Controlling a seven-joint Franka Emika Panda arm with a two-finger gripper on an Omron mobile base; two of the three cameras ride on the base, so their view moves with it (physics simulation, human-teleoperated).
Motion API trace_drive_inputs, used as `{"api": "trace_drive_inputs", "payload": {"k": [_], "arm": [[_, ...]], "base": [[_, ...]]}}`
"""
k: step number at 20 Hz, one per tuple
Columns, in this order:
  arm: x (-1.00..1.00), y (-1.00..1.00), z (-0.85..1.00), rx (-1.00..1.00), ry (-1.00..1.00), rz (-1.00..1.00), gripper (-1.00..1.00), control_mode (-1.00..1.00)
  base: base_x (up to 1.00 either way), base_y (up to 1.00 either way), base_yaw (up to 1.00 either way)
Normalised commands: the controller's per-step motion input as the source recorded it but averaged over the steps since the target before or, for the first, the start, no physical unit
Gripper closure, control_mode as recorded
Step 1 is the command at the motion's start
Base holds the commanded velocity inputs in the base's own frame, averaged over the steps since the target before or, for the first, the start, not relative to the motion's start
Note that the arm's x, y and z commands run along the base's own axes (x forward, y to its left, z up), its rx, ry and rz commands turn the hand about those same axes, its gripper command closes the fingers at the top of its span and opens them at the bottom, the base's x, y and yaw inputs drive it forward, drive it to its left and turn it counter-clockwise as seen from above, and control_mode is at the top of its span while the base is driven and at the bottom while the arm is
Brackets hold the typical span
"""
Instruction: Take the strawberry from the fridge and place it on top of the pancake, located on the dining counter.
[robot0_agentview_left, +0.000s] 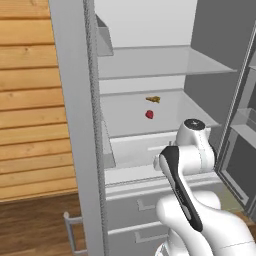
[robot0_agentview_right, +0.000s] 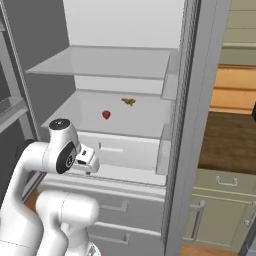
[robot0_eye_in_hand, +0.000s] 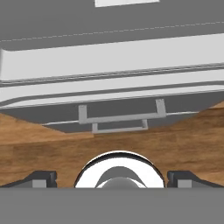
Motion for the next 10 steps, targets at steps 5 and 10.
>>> {"api": "trace_drive_inputs", "payload": {"k": [5,10], "arm": [[0.0,0.0,0.0,0.0,0.0,0.0,-1.0,1.0],[0.0,0.0,0.0,0.0,0.0,0.0,-1.0,1.0]], "base": [[0.38,-0.23,0.0],[0.45,-0.16,0.0]]}}
